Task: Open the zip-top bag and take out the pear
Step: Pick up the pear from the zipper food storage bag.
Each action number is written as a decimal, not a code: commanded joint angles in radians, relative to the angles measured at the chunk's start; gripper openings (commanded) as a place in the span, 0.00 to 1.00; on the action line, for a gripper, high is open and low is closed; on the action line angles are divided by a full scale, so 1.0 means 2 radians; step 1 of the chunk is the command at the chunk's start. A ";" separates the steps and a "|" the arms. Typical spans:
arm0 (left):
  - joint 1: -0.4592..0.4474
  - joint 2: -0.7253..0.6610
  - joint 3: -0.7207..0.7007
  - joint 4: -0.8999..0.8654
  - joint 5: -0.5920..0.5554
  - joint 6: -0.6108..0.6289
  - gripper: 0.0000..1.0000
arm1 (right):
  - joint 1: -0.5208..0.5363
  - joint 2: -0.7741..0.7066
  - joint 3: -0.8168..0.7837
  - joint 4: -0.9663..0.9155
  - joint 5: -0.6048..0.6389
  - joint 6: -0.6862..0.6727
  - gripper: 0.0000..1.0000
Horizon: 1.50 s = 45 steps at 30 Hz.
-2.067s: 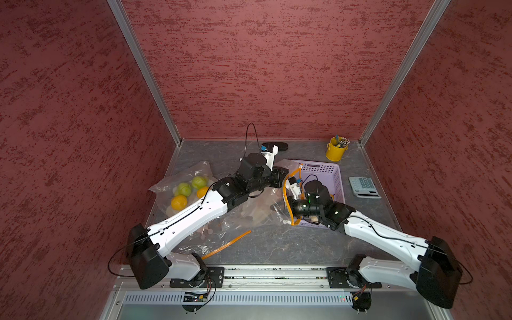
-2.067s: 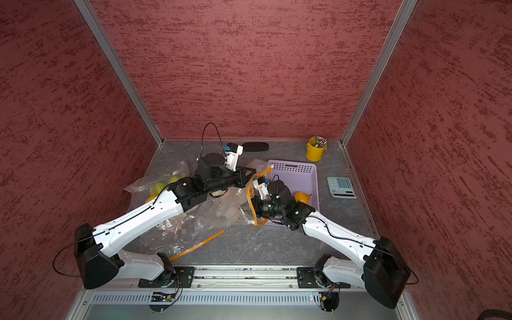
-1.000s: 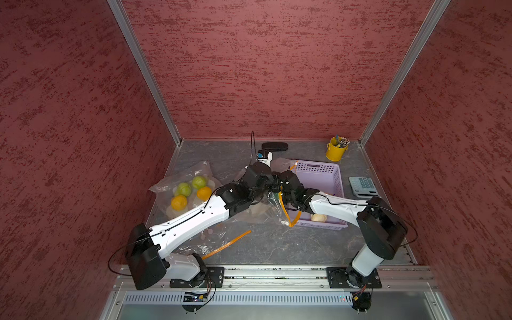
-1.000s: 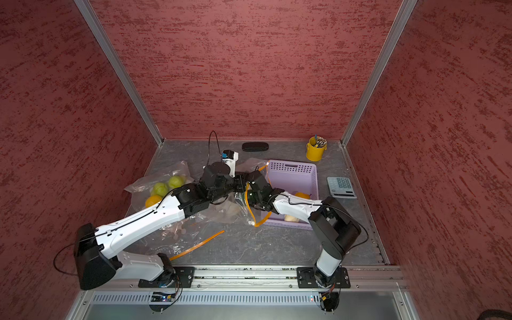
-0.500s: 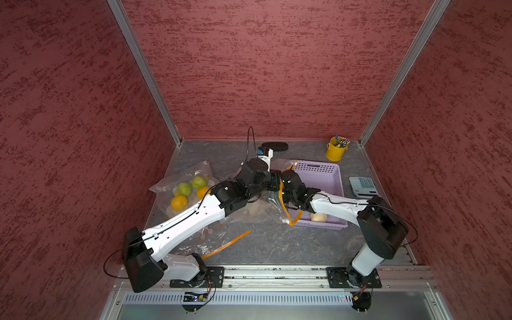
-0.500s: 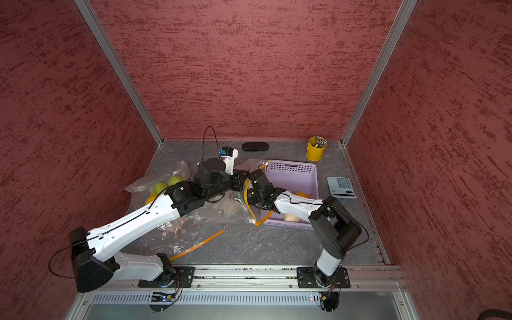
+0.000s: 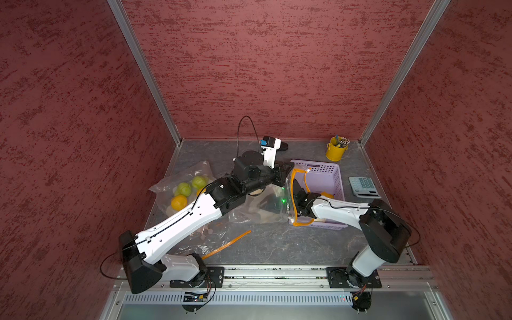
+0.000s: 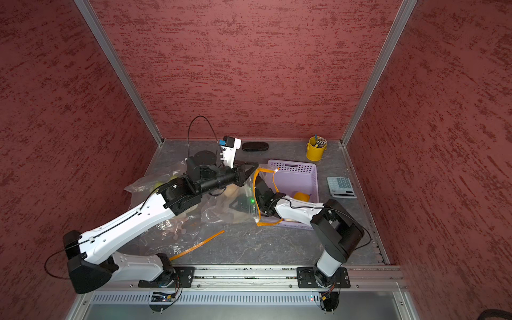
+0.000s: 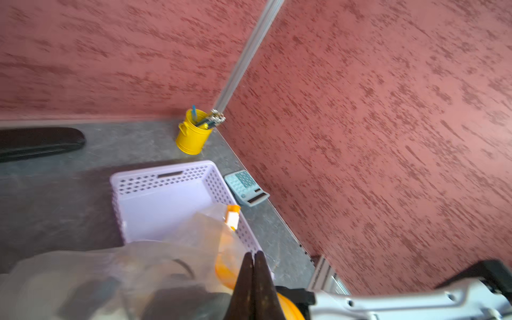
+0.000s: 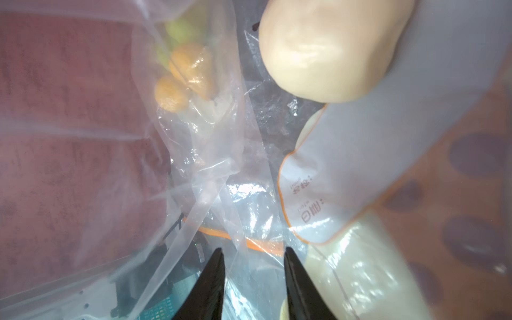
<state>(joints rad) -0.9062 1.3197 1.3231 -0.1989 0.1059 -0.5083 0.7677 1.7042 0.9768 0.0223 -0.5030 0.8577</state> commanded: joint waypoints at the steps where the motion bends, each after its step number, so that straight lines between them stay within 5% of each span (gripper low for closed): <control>1: -0.020 0.007 -0.007 0.040 0.027 -0.020 0.00 | -0.005 0.042 0.045 -0.031 0.010 -0.010 0.41; 9: -0.034 -0.014 -0.048 0.046 0.021 -0.045 0.00 | -0.023 0.063 0.060 -0.016 0.059 0.008 0.78; 12: -0.022 -0.034 -0.086 0.058 0.018 -0.065 0.00 | -0.040 0.061 0.048 0.004 0.081 0.022 0.85; 13: -0.011 -0.039 -0.099 0.066 0.028 -0.076 0.07 | -0.044 0.061 0.043 0.026 0.082 0.031 0.87; 15: 0.023 -0.055 -0.119 0.075 0.046 -0.098 0.47 | -0.049 0.069 0.049 0.049 0.080 0.034 0.90; 17: 0.066 -0.084 -0.129 0.071 0.042 -0.105 0.65 | -0.049 0.087 0.078 0.026 0.077 0.022 0.91; 22: 0.191 -0.124 -0.107 -0.014 0.003 -0.078 0.78 | -0.053 0.113 0.104 0.007 0.071 0.017 0.92; 25: 0.268 -0.077 -0.108 -0.041 0.029 -0.082 0.77 | -0.055 0.120 0.113 -0.003 0.071 0.013 0.92; 29: 0.296 0.036 -0.098 -0.036 0.039 -0.064 0.63 | -0.056 0.129 0.123 -0.014 0.075 0.008 0.93; 37: 0.289 0.219 -0.032 -0.062 0.049 -0.035 0.44 | -0.058 0.145 0.140 -0.036 0.093 0.002 0.93; 45: 0.265 0.278 -0.039 -0.075 0.040 -0.017 0.23 | -0.059 0.175 0.176 -0.057 0.112 -0.007 0.92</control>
<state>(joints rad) -0.3599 1.8629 1.2491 -0.3382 0.1898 -0.5671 0.6571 2.0289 1.2919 -0.0654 -0.3237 0.8639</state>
